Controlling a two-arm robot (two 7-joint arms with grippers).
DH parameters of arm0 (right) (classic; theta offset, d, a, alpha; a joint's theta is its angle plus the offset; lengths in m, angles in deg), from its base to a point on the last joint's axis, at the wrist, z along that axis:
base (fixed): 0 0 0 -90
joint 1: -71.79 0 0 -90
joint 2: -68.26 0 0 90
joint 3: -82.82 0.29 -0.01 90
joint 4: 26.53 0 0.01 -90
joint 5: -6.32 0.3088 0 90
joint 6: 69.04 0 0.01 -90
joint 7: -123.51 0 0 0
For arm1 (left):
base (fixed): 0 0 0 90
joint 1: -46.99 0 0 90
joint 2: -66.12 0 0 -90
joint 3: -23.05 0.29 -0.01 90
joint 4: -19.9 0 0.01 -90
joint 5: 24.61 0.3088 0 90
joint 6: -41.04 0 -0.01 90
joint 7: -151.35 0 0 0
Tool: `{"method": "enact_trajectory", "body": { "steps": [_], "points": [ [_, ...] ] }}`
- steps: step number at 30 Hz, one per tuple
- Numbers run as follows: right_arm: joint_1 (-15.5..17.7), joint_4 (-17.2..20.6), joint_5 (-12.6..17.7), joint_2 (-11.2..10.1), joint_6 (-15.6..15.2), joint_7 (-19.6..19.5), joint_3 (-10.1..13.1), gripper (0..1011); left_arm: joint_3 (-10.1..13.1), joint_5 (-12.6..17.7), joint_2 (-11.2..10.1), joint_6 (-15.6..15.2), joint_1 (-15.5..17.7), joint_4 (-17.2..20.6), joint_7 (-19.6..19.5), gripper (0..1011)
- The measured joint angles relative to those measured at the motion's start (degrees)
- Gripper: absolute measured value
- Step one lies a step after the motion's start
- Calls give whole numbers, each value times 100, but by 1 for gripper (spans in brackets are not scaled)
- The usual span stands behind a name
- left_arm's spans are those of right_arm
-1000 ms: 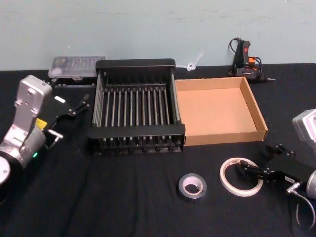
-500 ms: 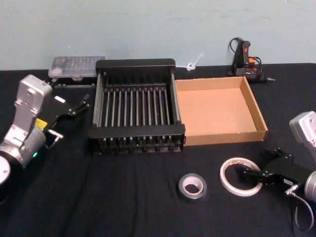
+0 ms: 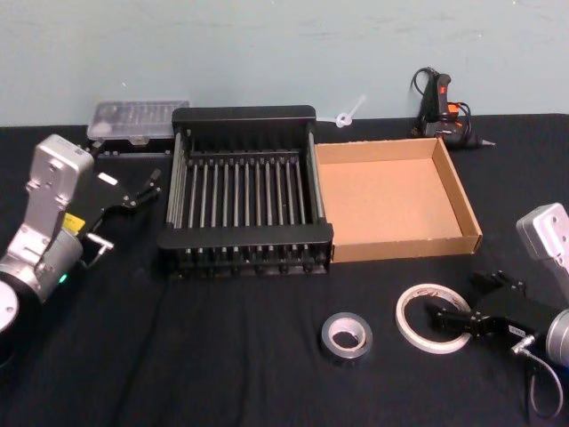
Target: Pick up the white tape and place it into the black box , Pick up the silver tape and place it into the brown box.
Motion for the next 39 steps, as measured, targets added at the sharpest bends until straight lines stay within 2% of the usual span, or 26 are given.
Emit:
{"method": "enact_trajectory", "body": {
  "steps": [26, 30, 39],
  "points": [
    [5, 6, 0, -8, 3, -1, 0, 1002, 0, 0, 0, 0, 0, 0, 0, 1002],
    [4, 7, 1, -9, 5, -2, -2, 930, 0, 0, 0, 0, 0, 0, 0, 1001],
    [5, 7, 4, -9, 10, -4, -3, 677, 0, 0, 0, 0, 1, 0, 0, 1001]
  ]
}}
